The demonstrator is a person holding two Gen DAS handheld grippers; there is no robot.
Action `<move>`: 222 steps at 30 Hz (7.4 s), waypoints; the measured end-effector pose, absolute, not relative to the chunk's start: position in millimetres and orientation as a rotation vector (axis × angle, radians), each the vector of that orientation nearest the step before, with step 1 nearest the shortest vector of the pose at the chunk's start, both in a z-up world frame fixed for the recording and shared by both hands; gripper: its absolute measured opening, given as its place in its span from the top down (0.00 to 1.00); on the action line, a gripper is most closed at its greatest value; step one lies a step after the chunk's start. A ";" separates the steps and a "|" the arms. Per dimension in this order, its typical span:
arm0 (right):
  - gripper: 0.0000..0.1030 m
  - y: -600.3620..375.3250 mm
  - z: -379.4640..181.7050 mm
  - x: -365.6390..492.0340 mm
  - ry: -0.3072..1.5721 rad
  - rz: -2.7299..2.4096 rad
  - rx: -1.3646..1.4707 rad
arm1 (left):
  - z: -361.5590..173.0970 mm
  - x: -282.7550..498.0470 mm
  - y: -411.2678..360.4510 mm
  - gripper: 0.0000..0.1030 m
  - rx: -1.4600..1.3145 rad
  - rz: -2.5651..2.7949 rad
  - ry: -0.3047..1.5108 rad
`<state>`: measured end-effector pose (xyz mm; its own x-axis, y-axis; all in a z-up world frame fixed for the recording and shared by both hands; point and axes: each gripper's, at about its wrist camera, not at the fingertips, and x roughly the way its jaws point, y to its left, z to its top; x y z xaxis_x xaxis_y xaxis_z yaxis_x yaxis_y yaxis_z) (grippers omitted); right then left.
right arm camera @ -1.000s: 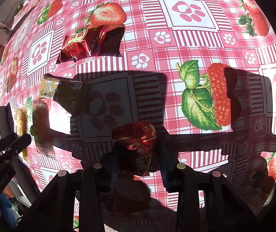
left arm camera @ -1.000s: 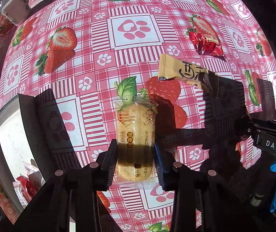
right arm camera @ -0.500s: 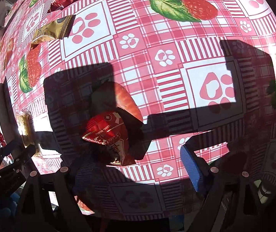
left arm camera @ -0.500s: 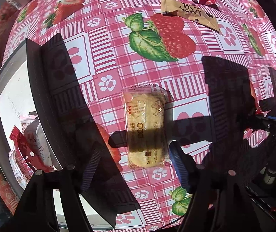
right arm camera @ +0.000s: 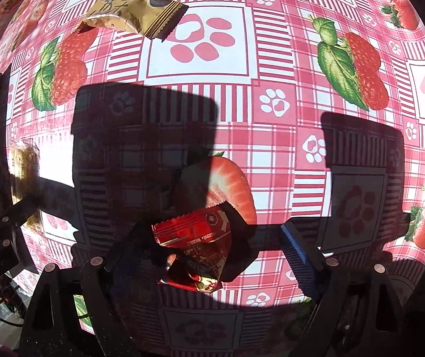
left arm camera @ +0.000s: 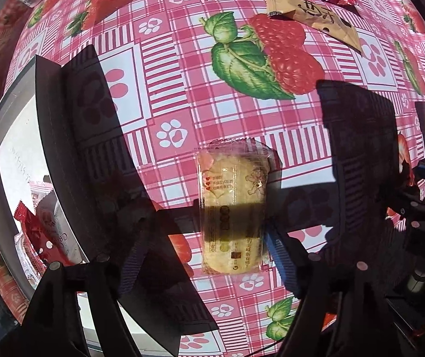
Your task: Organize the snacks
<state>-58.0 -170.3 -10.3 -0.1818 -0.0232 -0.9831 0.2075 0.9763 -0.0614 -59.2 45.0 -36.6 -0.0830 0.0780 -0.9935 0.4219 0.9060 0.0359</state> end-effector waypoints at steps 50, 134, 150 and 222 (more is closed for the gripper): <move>0.00 -148.3 -34.0 -57.9 1.758 -0.167 0.103 | -56.8 -58.4 56.1 0.00 0.332 -0.284 1.679; 0.66 -4.6 45.7 53.4 1.635 0.152 0.097 | 43.8 -45.2 150.5 0.62 0.193 -0.284 1.446; 0.66 114.3 60.5 73.0 1.580 0.330 0.029 | 42.0 -24.3 251.8 0.62 0.058 -0.108 1.443; 0.01 -146.3 -3.4 89.0 1.664 -0.282 0.395 | 19.5 -49.1 81.8 0.23 0.218 -0.340 1.589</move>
